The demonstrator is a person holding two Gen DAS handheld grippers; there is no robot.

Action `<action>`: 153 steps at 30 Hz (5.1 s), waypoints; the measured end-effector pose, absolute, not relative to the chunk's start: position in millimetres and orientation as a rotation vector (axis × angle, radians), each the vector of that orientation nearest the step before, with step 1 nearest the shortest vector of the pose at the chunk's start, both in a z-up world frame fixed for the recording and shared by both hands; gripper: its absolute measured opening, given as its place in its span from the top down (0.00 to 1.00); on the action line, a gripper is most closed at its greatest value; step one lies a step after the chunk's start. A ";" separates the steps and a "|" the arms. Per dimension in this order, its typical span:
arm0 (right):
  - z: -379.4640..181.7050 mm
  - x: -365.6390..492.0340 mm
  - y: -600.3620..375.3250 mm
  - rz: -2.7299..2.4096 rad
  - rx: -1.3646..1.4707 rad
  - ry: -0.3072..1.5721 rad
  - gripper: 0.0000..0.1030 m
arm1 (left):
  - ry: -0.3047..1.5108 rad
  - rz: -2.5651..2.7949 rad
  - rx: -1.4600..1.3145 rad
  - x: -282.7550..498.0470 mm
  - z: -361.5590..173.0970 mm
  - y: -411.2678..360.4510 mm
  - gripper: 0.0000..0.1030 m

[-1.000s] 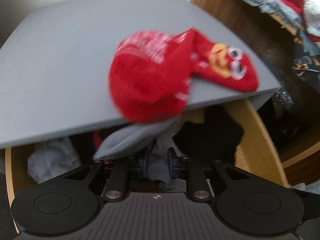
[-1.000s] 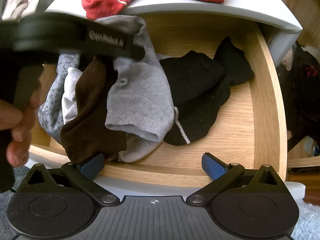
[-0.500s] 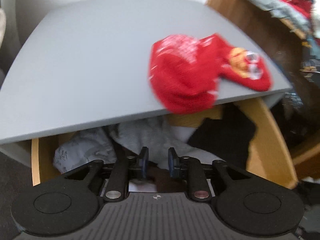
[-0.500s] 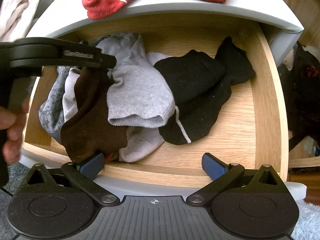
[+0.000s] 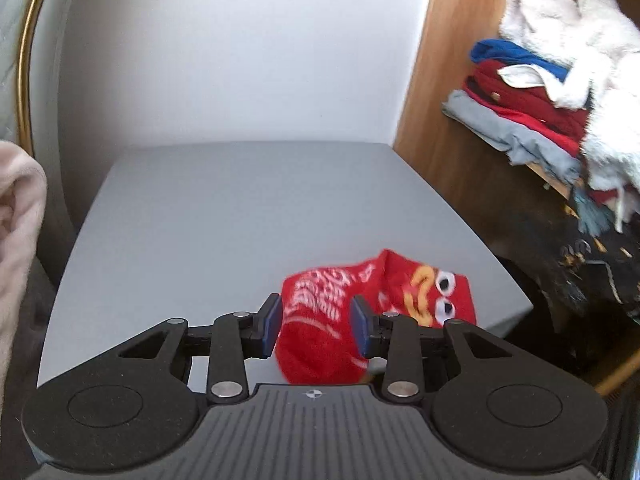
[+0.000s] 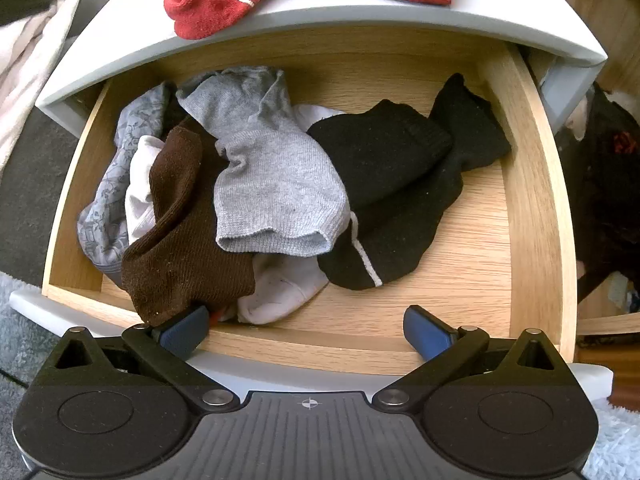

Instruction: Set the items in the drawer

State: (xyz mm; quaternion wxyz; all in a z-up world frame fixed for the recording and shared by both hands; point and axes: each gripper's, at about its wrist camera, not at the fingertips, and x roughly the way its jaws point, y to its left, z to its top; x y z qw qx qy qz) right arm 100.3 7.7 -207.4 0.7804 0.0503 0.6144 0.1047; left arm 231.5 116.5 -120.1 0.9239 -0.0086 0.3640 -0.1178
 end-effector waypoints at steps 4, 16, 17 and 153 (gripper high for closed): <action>-207.9 101.4 10.1 0.224 0.102 1.330 0.00 | 0.799 -0.246 0.002 233.3 -130.0 105.2 0.60; -207.4 101.3 9.6 0.222 0.087 1.328 0.00 | 0.792 -0.222 -0.105 220.9 -147.2 130.7 0.93; -207.5 101.2 9.3 0.222 0.088 1.328 0.00 | 0.792 -0.221 -0.114 220.2 -147.7 131.4 0.93; -41.3 -60.6 -10.6 0.169 -0.041 0.696 0.00 | 0.774 0.037 -0.007 25.5 -71.4 162.2 0.00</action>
